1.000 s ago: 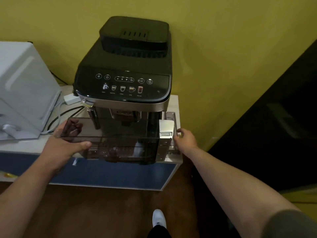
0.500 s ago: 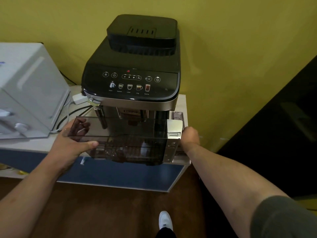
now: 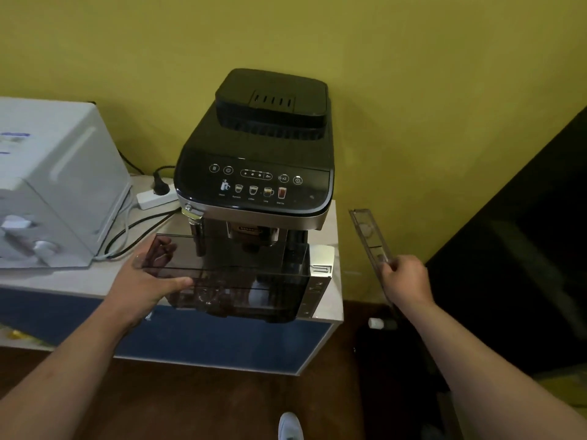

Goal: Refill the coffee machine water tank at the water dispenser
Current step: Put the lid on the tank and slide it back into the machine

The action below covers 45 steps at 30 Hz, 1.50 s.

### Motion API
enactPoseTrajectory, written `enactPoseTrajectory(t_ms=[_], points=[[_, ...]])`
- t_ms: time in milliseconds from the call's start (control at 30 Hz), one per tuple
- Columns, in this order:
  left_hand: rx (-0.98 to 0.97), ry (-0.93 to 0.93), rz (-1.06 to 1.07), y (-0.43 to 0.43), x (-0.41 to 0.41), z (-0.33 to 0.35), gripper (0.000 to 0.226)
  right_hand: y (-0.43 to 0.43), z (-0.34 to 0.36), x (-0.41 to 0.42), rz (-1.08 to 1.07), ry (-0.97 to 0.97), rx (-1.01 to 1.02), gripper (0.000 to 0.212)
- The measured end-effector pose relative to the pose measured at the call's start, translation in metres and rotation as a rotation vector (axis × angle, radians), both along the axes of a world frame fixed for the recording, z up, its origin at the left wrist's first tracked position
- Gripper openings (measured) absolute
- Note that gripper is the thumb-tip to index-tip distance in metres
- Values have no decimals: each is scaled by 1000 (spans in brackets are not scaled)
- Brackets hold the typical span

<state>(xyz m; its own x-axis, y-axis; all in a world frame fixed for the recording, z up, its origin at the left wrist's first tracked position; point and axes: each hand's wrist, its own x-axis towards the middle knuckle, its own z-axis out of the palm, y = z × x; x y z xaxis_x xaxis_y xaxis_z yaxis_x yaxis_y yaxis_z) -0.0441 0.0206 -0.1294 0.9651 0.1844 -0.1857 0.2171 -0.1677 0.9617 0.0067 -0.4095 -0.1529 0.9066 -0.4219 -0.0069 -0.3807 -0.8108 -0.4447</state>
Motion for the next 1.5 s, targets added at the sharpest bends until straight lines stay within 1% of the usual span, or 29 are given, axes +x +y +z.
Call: enactPoseTrajectory(t_ms=[67, 133, 233, 300, 367, 467, 533, 600, 700, 800, 900, 1033, 1167, 1267, 1367, 1500], points=[[19, 5, -2, -1, -1, 3, 61, -11, 26, -16, 57, -94, -45, 16], [-7, 9, -10, -2, -3, 6, 59, -16, 55, -30, 103, -157, -77, 14], [-50, 13, -10, -2, -3, 6, 65, -15, 100, -52, 140, -215, -91, 13], [-56, 3, -4, 0, -2, 4, 70, -7, 127, -66, 189, -241, -146, 11], [-56, -7, -2, 0, -2, 4, 71, 7, 149, -78, 265, -248, -193, 8], [-36, -16, 15, 0, -2, 3, 69, 40, 172, -90, 432, -254, -219, 1], [-37, -12, 23, 1, -2, 1, 71, 67, 179, -92, 549, -257, -226, 9], [-52, -13, 21, 3, -1, -1, 78, 93, 180, -87, 650, -251, -203, 12], [-74, -15, 0, 5, -1, 0, 85, 129, 172, -75, 767, -206, -208, 9], [-49, -61, -52, 4, -5, 8, 77, 158, 164, -63, 866, -183, -240, 15], [-136, -56, -75, 1, -7, 14, 67, 179, 153, -54, 936, -146, -237, 18], [-196, -36, -57, -4, -9, 17, 64, 192, 138, -39, 973, -100, -252, 19], [-147, -25, -35, -2, -7, 12, 67, 195, 125, -28, 993, -73, -278, 19], [-57, -18, -41, 1, -6, 10, 66, 197, 118, -26, 994, -106, -300, 21], [-95, 4, -26, 3, -6, 9, 73, 199, 115, -25, 972, -138, -296, 21], [-86, -9, -27, 4, -6, 6, 72, 201, 110, -23, 958, -139, -298, 21]])
